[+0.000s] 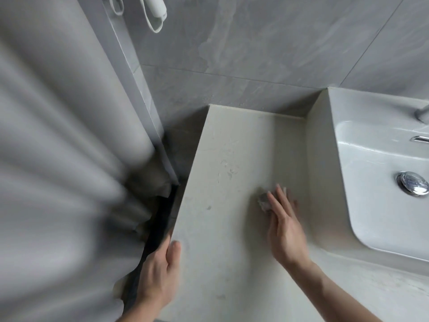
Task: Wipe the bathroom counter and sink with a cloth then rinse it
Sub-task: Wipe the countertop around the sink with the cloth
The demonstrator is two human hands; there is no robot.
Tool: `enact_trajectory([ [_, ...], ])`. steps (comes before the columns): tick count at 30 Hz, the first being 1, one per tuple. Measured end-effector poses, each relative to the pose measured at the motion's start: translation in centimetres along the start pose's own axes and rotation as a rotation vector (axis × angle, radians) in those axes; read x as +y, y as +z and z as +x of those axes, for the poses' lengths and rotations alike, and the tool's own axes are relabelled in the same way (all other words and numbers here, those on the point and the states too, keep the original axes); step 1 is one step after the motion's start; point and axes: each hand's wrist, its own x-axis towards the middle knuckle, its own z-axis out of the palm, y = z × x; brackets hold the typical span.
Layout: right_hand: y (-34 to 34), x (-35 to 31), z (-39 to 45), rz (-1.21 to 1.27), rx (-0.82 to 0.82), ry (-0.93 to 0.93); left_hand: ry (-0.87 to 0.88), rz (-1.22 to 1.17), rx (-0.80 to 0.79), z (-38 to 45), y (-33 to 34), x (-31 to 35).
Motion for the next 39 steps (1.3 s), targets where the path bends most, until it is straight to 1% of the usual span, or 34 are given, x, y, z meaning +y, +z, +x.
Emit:
enact_trajectory([
  [2, -0.9, 2.3, 0.0, -0.121, 0.01, 0.061, -0.013, 0.021, -0.012, -0.1, -0.2, 0.4],
  [4, -0.9, 2.9, -0.4, -0.179, 0.023, 0.11, -0.027, 0.036, -0.014, -0.2, -0.3, 0.6],
  [7, -0.1, 1.1, 0.1, -0.266, 0.034, 0.187, -0.022, 0.034, -0.012, -0.1, -0.2, 0.6],
  [9, 1.1, -0.9, 1.0, -0.272, -0.018, 0.206, -0.025, 0.034, -0.02, -0.1, 0.0, 0.3],
  [10, 2.0, -2.0, 1.3, -0.251, -0.055, 0.178, -0.018, 0.027, -0.02, -0.1, 0.0, 0.1],
  [14, 5.2, -7.1, 2.0, -0.142, -0.218, -0.062, -0.008, 0.013, -0.017, 0.0, -0.1, -0.2],
  [18, 8.3, -11.8, 2.1, 0.005, -0.358, -0.272, 0.036, 0.023, 0.004, 0.0, -0.2, -0.1],
  [20, 9.2, -13.3, 1.7, 0.078, -0.428, -0.335, 0.053, 0.011, -0.001, -0.1, -0.3, 0.0],
  [22, 9.2, -13.5, 1.4, 0.166, -0.476, -0.357, 0.075, -0.005, -0.016, 0.0, -0.3, -0.1],
  [24, 7.9, -12.4, 1.4, 0.295, -0.442, -0.334, 0.077, 0.001, -0.025, 0.1, -0.2, -0.4],
  [26, 5.8, -9.9, 1.7, 0.354, -0.317, -0.268, 0.052, 0.006, -0.018, 0.1, 0.0, -0.7],
  [28, 2.9, -6.5, 2.6, 0.311, -0.154, -0.172, 0.034, 0.014, -0.016, 0.1, 0.1, -0.5],
  [30, 0.4, -2.6, 3.8, 0.182, -0.051, -0.019, 0.044, 0.024, -0.017, -0.1, 0.0, -0.3],
  [32, -1.2, 0.8, 4.3, 0.002, -0.024, 0.119, 0.054, 0.012, -0.023, -0.1, -0.2, -0.1],
  [35, -1.2, 2.4, 3.4, -0.21, -0.056, 0.173, 0.036, 0.024, -0.021, -0.2, -0.2, -0.1],
  [37, -0.3, 1.1, 3.2, -0.253, -0.068, 0.196, 0.041, 0.023, -0.019, -0.2, -0.1, -0.2],
  [39, 1.0, -1.1, 3.5, -0.206, -0.092, 0.162, 0.048, 0.022, -0.021, -0.1, 0.0, -0.3],
])
